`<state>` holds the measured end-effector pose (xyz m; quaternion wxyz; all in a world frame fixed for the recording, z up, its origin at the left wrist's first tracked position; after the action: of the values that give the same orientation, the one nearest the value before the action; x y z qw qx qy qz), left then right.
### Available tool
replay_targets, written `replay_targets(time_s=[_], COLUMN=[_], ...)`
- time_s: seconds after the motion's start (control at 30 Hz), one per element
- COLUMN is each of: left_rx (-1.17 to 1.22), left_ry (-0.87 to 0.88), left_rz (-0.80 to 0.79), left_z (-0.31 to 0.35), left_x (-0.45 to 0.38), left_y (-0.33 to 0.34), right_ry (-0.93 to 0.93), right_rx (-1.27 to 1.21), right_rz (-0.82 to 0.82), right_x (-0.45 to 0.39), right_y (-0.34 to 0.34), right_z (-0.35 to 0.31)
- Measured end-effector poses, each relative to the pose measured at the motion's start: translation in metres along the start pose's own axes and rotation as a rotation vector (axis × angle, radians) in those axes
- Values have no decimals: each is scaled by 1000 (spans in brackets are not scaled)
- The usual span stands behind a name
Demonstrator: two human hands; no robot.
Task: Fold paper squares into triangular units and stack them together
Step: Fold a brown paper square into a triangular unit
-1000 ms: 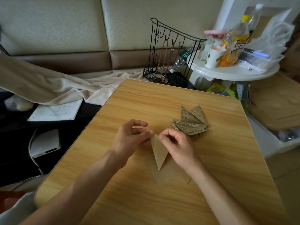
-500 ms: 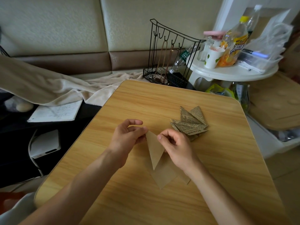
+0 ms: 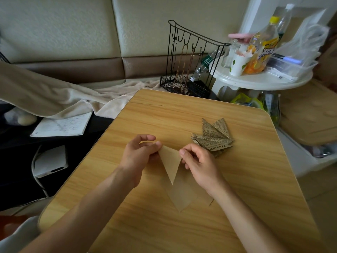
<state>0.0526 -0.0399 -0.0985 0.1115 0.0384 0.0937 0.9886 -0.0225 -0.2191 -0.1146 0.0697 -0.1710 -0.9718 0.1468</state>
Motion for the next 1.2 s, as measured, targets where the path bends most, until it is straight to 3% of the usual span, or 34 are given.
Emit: replay_targets(time_s=[0.13,0.33,0.6,0.8,1.07,1.2], left_rx=[-7,-79,-58,-86,-317,-350], left_ry=[-3,11,-12,-28,196,202], left_rz=[-35,-253,-192,-299,-246,-231], left_z=[-1,1,-2,-4,6,8], left_x=[1,9,10,14,15,16], left_y=[3,18,16,22,21,20], right_ry=[-3,-54,-71,-41,-24,-13], right_rx=[6,73,23,21,-8,-16], right_rz=[7,-77,-26,-41,-20,-18], right_x=[1,3,0,0,0,1], right_y=[-1,6,4,6,4,3], right_z=[-3,-5,-2,0,-3,-2])
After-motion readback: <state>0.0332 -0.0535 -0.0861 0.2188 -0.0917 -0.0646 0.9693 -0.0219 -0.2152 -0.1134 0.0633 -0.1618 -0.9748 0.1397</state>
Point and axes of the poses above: each hand's wrist, its own x-axis away from the middle knuckle, its own y-axis out of the palm, z = x × y, the point moved 5 cm from there along -x, towards the middle knuckle, and after that the axes turned 14 degrees about y, right-handed, at the moved point
